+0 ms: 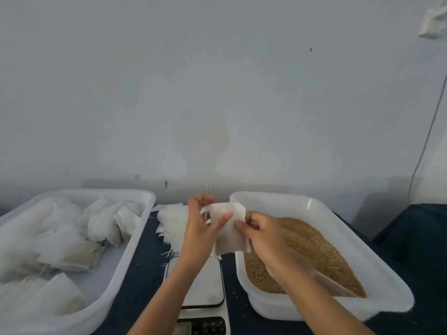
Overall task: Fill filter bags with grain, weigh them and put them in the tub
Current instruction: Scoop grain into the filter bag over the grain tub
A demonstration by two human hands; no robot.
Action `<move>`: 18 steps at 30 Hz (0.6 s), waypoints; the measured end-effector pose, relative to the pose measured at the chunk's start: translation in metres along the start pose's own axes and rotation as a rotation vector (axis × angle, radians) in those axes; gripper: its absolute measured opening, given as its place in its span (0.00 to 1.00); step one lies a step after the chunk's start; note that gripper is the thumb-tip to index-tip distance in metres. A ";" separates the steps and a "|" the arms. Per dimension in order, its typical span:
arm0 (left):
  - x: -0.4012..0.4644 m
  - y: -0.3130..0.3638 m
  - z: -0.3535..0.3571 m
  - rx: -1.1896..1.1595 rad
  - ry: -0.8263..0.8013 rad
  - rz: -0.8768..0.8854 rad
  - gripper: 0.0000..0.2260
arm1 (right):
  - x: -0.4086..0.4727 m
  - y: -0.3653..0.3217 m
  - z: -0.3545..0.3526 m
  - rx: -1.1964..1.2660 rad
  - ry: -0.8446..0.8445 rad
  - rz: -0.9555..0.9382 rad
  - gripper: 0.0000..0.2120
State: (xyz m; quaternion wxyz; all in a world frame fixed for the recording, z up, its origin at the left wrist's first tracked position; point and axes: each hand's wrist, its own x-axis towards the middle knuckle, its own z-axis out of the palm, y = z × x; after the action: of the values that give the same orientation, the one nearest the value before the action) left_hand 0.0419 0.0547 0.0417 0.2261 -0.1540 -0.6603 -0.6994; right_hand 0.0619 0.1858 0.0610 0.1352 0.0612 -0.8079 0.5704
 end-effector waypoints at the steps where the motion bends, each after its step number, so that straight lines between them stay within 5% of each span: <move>1: -0.004 -0.001 -0.010 0.006 -0.015 -0.049 0.14 | -0.001 -0.003 0.012 -0.010 0.016 -0.022 0.08; 5: -0.019 -0.015 -0.052 0.215 -0.001 -0.077 0.05 | -0.007 -0.002 0.057 -0.049 0.032 -0.028 0.06; 18: -0.031 -0.076 -0.078 0.487 -0.067 -0.213 0.15 | -0.012 0.068 0.108 -0.273 0.051 -0.031 0.18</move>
State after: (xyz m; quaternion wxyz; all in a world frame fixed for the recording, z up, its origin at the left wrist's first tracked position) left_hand 0.0350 -0.0173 -0.0458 0.1596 -0.0477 -0.8286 -0.5345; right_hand 0.0400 0.1073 -0.0374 0.1714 0.0400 -0.8733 0.4543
